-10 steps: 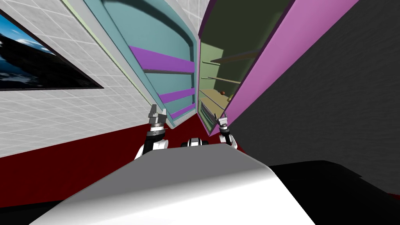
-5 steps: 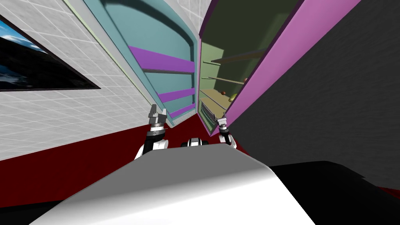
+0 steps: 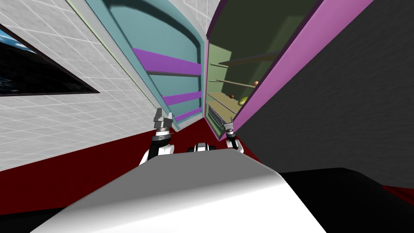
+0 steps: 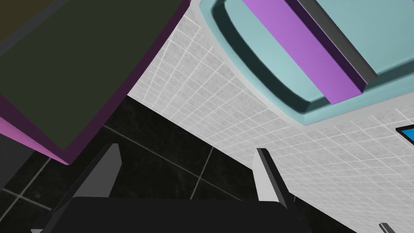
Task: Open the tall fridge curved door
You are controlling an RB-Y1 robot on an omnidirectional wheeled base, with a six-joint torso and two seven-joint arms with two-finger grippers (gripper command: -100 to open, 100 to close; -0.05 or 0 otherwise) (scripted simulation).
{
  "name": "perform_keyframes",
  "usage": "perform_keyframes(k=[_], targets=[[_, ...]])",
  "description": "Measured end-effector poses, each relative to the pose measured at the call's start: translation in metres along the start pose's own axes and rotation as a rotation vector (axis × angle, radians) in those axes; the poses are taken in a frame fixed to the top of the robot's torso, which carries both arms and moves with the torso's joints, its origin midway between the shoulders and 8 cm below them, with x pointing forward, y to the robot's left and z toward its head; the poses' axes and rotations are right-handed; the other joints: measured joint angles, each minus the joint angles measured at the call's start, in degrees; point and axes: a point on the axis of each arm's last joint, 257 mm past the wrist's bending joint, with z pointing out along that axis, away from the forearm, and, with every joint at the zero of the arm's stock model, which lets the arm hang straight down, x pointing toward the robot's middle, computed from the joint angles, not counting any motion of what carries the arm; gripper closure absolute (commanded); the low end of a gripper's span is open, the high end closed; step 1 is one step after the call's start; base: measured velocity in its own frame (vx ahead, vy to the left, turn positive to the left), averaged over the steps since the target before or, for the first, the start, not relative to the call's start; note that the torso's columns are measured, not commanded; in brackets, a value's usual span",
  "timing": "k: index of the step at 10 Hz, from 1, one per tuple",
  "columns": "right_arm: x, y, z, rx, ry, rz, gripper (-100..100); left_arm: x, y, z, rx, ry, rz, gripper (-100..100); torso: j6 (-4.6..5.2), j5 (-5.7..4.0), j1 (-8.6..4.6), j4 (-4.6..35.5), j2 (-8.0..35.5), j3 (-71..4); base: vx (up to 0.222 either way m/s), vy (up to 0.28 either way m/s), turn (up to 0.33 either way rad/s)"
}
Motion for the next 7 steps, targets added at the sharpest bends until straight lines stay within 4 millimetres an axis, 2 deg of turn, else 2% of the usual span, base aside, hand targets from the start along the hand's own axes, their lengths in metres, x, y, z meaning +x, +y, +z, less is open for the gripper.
perform_keyframes(k=[7], targets=[[0.03,0.014,-0.012,-0.03,0.047,-0.187,-100,0.0,0.0,0.0,0.0,0.0,0.0,0,-0.01,0.06,0.19,0.0,0.0,0.0,0.018,0.08,-0.046]])
